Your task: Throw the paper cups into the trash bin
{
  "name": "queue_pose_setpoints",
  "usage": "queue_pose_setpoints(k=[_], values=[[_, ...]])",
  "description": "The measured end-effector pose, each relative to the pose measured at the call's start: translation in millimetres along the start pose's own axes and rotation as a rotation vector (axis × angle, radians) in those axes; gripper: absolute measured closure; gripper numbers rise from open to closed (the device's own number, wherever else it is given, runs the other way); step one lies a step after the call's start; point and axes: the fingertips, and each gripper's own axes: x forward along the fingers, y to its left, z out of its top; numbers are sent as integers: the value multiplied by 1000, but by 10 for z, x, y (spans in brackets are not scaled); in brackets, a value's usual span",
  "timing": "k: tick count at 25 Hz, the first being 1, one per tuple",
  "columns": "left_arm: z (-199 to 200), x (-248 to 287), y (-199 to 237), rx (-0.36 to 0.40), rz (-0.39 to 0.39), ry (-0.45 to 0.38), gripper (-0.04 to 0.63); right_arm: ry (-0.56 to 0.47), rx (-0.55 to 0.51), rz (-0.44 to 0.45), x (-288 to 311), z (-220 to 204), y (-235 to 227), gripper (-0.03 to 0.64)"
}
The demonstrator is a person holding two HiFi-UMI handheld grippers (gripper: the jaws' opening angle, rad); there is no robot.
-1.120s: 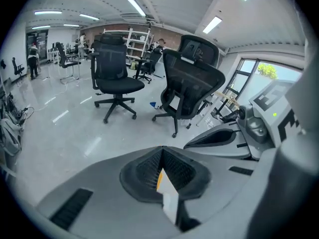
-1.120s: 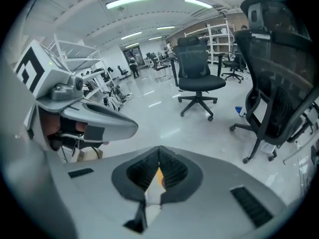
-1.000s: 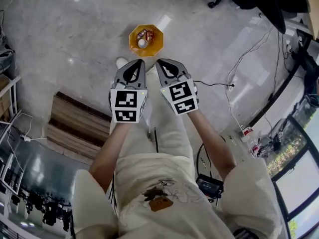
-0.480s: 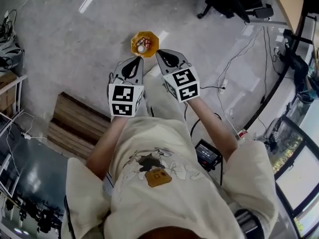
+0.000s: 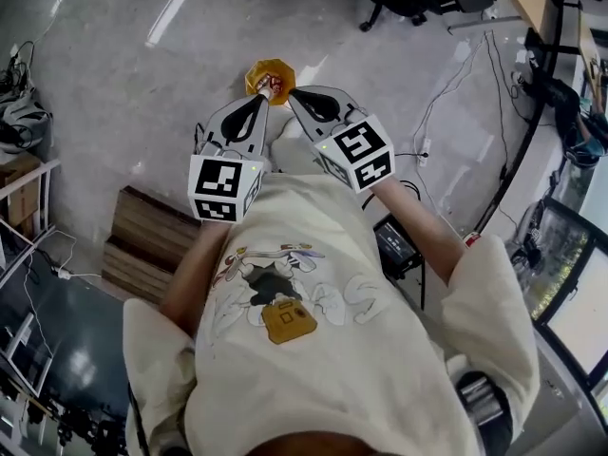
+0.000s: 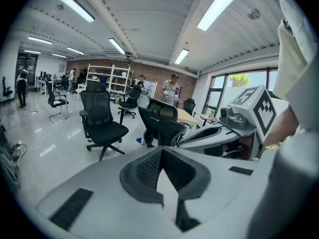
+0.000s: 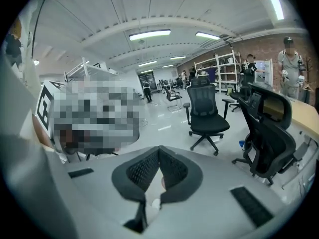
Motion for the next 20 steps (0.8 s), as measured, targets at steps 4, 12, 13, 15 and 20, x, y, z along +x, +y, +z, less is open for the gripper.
queue_pose_setpoints(k=[4,12,13,15,20], values=[[80,-143,38,-5,-1,-19,589,-39,23,-7,-155,155,45,609],[333,-462,-10,38,-35,-95,589,-67,109,45,-263,201,215,610],[322,-477,-10,33,-40,-96,589,-62,111,45,-259,186,233,609],[289,-487,4,19,-47,-93,589,-57,119,43,-243,162,262,609],[308,-379,9,7,-57,-86,589,-56,133,43,-211,194,211,610]])
